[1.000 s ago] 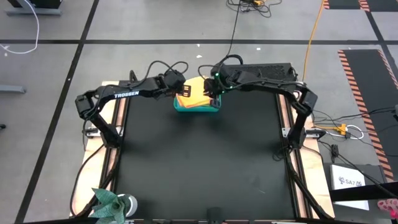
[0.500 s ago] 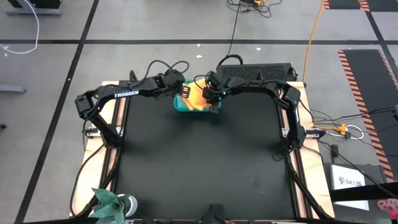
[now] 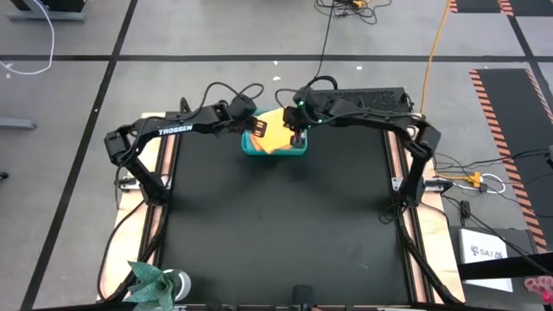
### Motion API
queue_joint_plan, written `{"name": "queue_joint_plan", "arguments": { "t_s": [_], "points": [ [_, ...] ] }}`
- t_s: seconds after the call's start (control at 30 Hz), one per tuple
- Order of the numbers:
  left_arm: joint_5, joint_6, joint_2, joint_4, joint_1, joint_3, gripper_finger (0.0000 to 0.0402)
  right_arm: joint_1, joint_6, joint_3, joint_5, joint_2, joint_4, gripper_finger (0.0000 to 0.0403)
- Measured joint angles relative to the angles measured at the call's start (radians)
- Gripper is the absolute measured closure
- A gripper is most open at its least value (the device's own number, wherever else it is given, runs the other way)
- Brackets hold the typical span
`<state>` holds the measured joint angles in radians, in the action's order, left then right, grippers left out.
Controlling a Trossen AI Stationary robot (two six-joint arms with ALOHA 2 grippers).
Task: Fold microfiber towels
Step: Stack the folded orange microfiber towel on top of the gray towel into the bin
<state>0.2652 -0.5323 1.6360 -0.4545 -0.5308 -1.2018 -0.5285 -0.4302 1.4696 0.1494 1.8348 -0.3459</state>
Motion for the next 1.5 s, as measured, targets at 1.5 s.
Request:
{"name": "queue_joint_plan", "arguments": {
  "t_s": [1.5],
  "points": [
    [-0.058,0.107,0.129,0.070,-0.106,0.000,0.0275,-0.174,0.239,-0.091,0.053,-0.016,0.085,0.0317]
  ]
}}
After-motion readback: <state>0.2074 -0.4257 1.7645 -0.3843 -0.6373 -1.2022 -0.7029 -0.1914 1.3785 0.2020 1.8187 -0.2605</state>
